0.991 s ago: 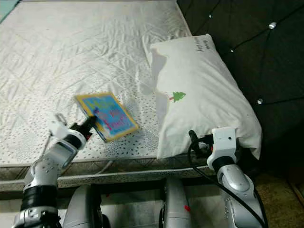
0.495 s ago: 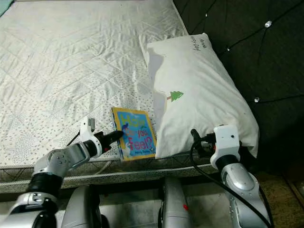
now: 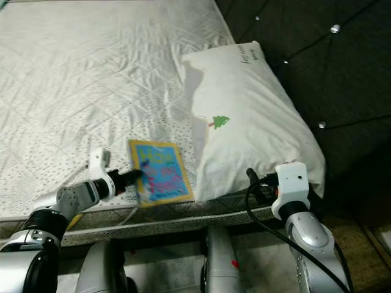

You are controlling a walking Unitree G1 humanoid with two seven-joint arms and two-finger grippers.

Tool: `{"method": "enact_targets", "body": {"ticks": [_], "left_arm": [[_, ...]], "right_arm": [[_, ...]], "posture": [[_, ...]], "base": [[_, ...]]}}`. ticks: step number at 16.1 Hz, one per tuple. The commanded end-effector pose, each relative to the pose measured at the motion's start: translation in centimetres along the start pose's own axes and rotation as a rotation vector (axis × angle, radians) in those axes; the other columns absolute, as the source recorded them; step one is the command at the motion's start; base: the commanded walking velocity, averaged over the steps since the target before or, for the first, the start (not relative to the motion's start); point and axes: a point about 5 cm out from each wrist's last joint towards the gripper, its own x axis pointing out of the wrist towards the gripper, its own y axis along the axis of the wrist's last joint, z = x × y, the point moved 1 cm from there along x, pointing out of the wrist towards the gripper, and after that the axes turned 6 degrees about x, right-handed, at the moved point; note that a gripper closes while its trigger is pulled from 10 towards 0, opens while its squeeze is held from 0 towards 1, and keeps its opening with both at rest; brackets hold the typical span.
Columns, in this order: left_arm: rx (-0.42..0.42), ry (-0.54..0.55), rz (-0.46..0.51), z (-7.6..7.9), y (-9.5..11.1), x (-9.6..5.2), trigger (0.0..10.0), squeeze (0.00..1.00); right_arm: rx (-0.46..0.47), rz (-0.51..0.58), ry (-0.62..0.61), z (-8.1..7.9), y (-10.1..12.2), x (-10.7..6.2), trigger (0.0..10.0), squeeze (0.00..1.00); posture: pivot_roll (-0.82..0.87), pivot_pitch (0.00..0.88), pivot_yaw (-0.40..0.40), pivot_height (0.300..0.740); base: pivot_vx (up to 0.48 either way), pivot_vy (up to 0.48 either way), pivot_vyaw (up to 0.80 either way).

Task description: Clean up the room

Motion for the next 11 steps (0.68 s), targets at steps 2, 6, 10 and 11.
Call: {"method": "enact_targets", "body": {"ticks": [2, 6, 10, 11], "left_arm": [[0.026, 0.17, 0.08, -2.3, 0.8, -0.8, 10.0, 0.0], [0.013, 0.159, -0.013, -2.7, -1.5, -0.7, 10.0, 0.0], [0.04, 0.175, -0.069, -3.4, -1.5, -1.1, 10.0, 1.0], [0.06, 0.206, -0.065, -3.9, -1.2, -1.3, 10.0, 1.0]], "right_arm": [[-0.003, 0.006, -0.003, 0.0, 0.2, -0.2, 10.0, 0.0], [-0.003, 0.005, -0.004, 0.0, 0.1, -0.2, 10.0, 0.0], [-0.002, 0.009, -0.009, 0.0, 0.2, -0.2, 10.0, 0.0], [-0.001, 0.009, -0.008, 0.0, 0.3, -0.2, 10.0, 0.0]], "posture": [[-0.21, 0.184, -0.04, 0.58], [-0.21, 0.188, -0.038, 0.58], [-0.21, 0.184, -0.036, 0.58], [-0.21, 0.186, -0.036, 0.58]], "base": [[0.0, 0.0, 0.0], [0.0, 0.0, 0.0], [0.0, 0.0, 0.0], [0.0, 0.0, 0.0]]}}
